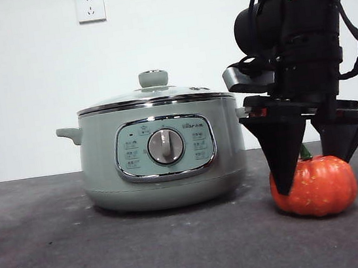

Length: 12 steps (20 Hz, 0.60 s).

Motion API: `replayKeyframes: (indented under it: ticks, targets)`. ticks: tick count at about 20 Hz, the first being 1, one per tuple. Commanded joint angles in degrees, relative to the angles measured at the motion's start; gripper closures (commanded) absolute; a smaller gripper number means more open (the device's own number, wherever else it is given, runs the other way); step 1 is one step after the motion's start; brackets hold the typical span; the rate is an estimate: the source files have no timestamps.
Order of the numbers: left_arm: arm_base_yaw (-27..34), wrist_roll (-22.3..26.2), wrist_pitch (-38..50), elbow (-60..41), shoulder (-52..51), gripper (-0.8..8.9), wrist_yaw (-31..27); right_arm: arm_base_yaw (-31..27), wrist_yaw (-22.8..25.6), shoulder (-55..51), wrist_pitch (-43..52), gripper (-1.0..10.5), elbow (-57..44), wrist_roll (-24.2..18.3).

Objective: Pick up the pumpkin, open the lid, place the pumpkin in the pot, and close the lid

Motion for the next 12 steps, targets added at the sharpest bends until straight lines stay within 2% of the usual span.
replayKeyframes:
  ticks: [1,7,12]
  targets:
    - [-0.13,0.39,0.83,0.11,0.02,0.3,-0.04,0.07,0.15,-3.93,-0.76,9.6,0.04,0.7]
    - [-1.11,-2.93,8.31,0.15,3.5,0.32,-0.07,0.07,0.13,-23.3,-0.48,9.6,0.07,1.79]
    - [-7.45,-8.94,22.27,0.17,12.17,0.32,-1.31,0.07,0.09,-37.57,-0.42,9.6,0.07,3.13]
